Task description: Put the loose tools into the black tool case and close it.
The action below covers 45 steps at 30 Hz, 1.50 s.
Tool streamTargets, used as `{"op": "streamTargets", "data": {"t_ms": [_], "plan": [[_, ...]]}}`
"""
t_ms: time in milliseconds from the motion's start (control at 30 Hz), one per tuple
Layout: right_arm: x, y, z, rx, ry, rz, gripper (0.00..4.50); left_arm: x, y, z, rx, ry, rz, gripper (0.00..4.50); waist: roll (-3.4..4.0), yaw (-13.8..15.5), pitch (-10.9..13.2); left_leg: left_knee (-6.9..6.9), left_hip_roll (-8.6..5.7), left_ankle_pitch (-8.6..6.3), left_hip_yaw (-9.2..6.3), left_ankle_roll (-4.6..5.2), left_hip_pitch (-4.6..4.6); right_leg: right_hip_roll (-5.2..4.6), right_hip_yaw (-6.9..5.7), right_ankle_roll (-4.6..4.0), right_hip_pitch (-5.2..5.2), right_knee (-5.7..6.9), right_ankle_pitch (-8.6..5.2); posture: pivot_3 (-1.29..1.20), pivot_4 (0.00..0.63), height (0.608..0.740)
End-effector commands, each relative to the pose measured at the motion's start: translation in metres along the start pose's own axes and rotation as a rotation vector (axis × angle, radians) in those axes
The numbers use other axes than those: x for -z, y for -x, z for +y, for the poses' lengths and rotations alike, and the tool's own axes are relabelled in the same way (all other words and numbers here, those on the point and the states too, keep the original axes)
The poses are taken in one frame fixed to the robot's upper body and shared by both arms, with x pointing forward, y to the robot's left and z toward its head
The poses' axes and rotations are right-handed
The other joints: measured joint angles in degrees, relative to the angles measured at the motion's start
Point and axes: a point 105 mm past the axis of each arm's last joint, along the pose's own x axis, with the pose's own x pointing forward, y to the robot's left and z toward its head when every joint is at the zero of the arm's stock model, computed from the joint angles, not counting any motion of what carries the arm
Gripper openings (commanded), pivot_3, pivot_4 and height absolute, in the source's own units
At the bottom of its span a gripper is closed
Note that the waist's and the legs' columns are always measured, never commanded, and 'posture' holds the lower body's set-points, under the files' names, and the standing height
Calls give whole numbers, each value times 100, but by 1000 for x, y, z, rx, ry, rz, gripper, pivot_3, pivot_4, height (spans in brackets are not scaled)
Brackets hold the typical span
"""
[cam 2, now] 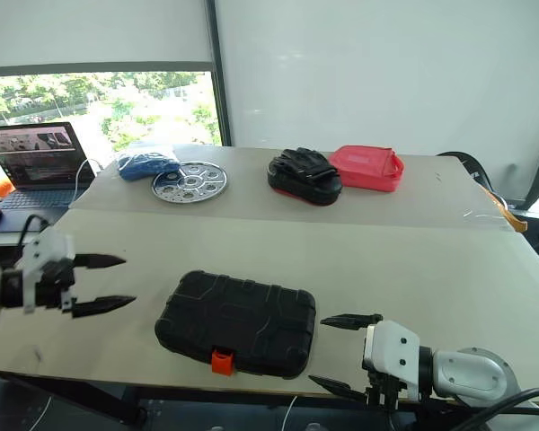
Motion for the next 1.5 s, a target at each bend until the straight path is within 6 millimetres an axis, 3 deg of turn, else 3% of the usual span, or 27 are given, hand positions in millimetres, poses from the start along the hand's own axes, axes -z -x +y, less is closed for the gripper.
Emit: {"op": "streamTargets", "data": {"t_ms": [33, 133, 167, 267, 300, 467, 633, 767, 967, 1100, 1267, 1500], "plan": [[-20, 0, 7, -29, -27, -38, 4441, -34, -25, -10, 193, -48, -68, 4500, -1, -1, 0, 0, 0, -1, -2, 2, 0, 0, -1, 0, 0, 2, 0, 0, 150, 740], [-21, -2, 13, -53, -32, -32, 4500, -55, -40, -19, 317, -73, -124, 3771, -1, -19, 0, 1, -5, -4, -4, 7, -5, -3, -2, 2, 1, -1, 0, 0, 150, 740], [-22, -2, 14, -56, -34, -34, 4500, -59, -44, -23, 361, -94, -132, 3213, -1, -27, 0, 2, -5, -4, -3, 7, -9, -3, -1, 2, -1, -2, 0, 0, 150, 740], [-23, -5, 20, -69, -58, -37, 4500, -62, -63, -36, 482, -163, -110, 2251, -1, -11, 0, 4, -5, -4, -4, 7, -7, -1, -1, 3, 0, 0, -1, 0, 150, 740], [-23, -5, 24, -80, -65, -33, 3994, -59, -66, -38, 510, -183, -87, 1881, -1, -9, 0, 6, -6, -4, -5, 7, -7, -1, -1, 3, 2, 0, -1, 0, 150, 740], [-19, -6, 31, -77, -65, -21, 2818, -43, -68, -20, 438, -198, -8, 5, -1, -49, 0, 7, -5, -4, -5, 7, -6, 3, 0, 3, 0, 2, -1, 0, 150, 740], [-16, -12, 29, -71, -69, -22, 1469, -40, -64, -28, 525, -192, -27, 0, -1, -14, 0, 12, -5, -3, -7, 8, -7, 1, 0, 4, 2, 2, -1, 0, 150, 740], [-14, -19, 29, -104, -60, -16, 53, -34, -62, -29, 535, -208, 18, 0, -1, -10, 0, 18, -6, -4, -8, 8, -13, -1, -1, 7, 0, 1, 0, 0, 150, 740], [-16, -26, 27, -149, -38, -15, 53, -24, -60, -21, 485, -231, 49, 0, -1, -11, 0, 18, -6, -4, -10, 8, -13, 0, -2, 6, -1, 2, 1, 0, 150, 740], [-17, -24, 39, -254, -76, 6, 53, -26, -75, -36, 526, -255, 17, 0, -1, 13, 0, 18, -6, -4, -12, 8, -16, -2, -3, 6, 0, 0, 1, 0, 150, 740], [-18, -33, 34, -256, -121, -8, 53, -25, -92, -49, 571, -266, 12, 0, -1, 5, 0, 31, -8, -4, -17, 8, -21, -3, -5, 10, 1, 2, 3, 0, 150, 740], [-23, -36, 33, -259, -202, -30, 53, -19, -32, -58, 655, -102, 117, 0, 0, -145, 1, 27, 5, -7, -44, 14, -24, 8, -5, 2, -12, 10, 1, 0, 150, 740]]}}
